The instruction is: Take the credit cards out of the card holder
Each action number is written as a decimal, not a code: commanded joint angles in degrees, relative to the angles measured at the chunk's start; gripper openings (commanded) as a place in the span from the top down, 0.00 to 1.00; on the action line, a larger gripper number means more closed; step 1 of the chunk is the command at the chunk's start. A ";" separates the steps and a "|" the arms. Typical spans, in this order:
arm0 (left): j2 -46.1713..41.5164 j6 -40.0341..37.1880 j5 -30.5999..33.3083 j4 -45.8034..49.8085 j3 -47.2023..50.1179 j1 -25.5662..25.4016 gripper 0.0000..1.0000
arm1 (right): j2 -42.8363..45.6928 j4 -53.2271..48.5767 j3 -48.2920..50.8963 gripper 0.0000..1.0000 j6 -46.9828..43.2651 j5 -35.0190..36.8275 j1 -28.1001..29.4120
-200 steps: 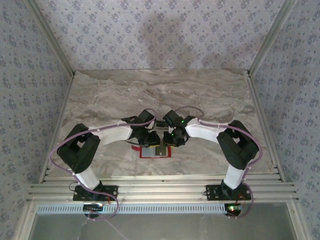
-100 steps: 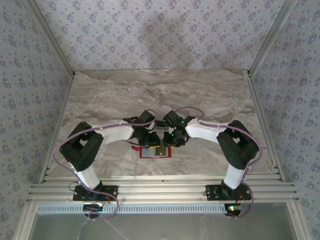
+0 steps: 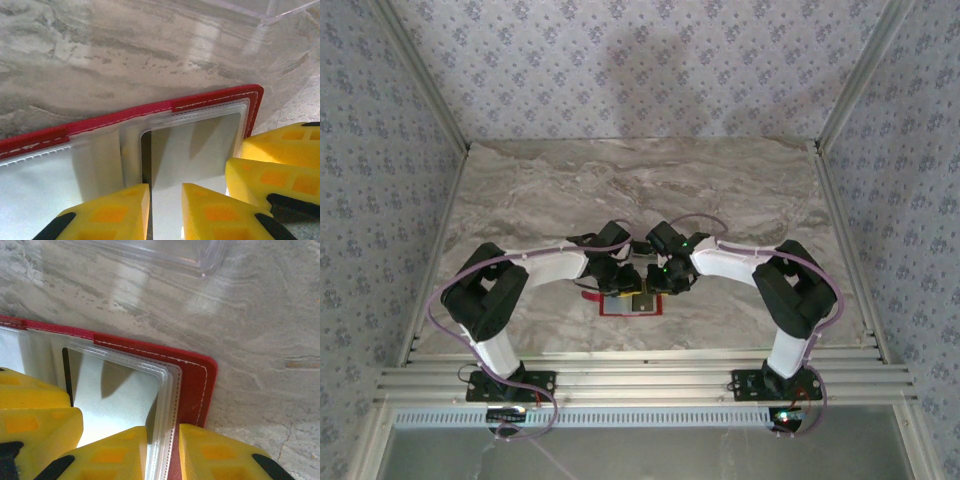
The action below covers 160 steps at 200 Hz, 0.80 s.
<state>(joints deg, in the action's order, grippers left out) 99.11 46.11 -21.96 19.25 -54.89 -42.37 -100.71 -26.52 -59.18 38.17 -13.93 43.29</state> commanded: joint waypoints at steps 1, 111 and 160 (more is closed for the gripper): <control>1.19 -0.23 -2.02 -0.69 -0.84 0.12 0.75 | -1.33 -0.66 0.38 0.76 0.85 -0.59 0.83; 2.66 -0.39 -3.15 -1.72 -1.27 -0.14 0.75 | -1.51 -0.96 0.23 0.76 0.76 -0.50 0.97; 1.37 -2.54 2.55 4.41 -1.90 -0.15 0.72 | -1.70 -1.53 0.12 0.75 0.68 0.29 0.92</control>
<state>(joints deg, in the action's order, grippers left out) 100.29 45.50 -23.33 18.87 -55.59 -42.37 -100.82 -26.52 -59.18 38.17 -13.93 43.44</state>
